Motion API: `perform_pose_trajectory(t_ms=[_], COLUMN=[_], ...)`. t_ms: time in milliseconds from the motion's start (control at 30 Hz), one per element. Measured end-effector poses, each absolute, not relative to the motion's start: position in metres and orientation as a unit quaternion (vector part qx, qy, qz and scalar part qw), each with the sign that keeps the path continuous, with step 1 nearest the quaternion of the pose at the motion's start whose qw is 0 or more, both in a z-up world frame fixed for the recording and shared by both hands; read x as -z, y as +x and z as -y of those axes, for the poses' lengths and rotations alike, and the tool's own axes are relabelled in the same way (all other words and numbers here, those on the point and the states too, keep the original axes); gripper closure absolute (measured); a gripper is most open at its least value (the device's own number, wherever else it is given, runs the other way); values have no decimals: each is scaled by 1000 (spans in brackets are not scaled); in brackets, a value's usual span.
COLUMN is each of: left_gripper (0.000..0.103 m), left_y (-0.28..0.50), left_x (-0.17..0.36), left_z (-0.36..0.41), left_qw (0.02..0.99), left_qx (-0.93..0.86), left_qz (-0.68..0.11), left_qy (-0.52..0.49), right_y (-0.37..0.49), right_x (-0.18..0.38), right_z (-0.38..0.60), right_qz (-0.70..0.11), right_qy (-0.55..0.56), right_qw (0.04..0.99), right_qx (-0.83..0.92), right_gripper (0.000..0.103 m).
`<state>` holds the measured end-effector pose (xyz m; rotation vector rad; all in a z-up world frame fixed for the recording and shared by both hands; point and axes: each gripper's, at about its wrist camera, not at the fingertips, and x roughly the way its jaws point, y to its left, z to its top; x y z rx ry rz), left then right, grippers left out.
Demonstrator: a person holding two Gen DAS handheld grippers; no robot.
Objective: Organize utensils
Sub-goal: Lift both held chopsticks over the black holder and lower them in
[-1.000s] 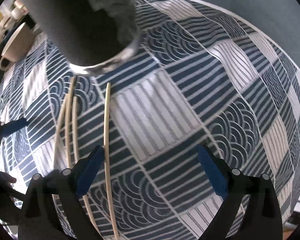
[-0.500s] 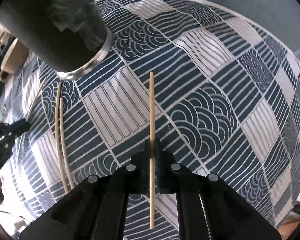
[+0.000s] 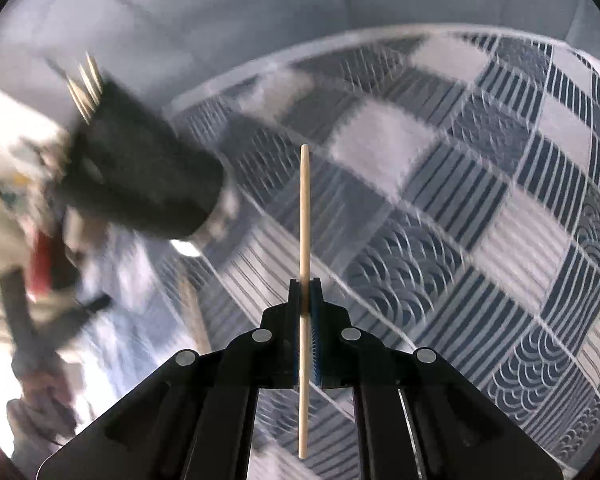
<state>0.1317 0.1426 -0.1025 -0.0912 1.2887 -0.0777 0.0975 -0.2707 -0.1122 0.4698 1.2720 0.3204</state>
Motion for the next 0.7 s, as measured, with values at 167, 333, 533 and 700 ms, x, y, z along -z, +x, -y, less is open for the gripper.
perform_pose_trajectory(t_ms=[167,333,533,700], left_gripper=[98,98,98,98], left_y=[154,176,192,205], left_x=[60,12,-28,-51], left_z=[-144,-134,-129,-106], left_qw=[822,852,864,873], left_qx=[42,61,112,129], left_qz=[-565,-513,-469,-451], left_qy=[-57,-85,-147,-132], right_y=[133,150,160,167], right_x=[59,12,-24,-42], right_z=[257,256,238,232], right_qz=[-529,-447,-402,-377], right_qy=[226,274,300,318], right_qw=[801,831,834,836], right_qx=[-168,-186,-230,-238], right_gripper=[98,98,98,98])
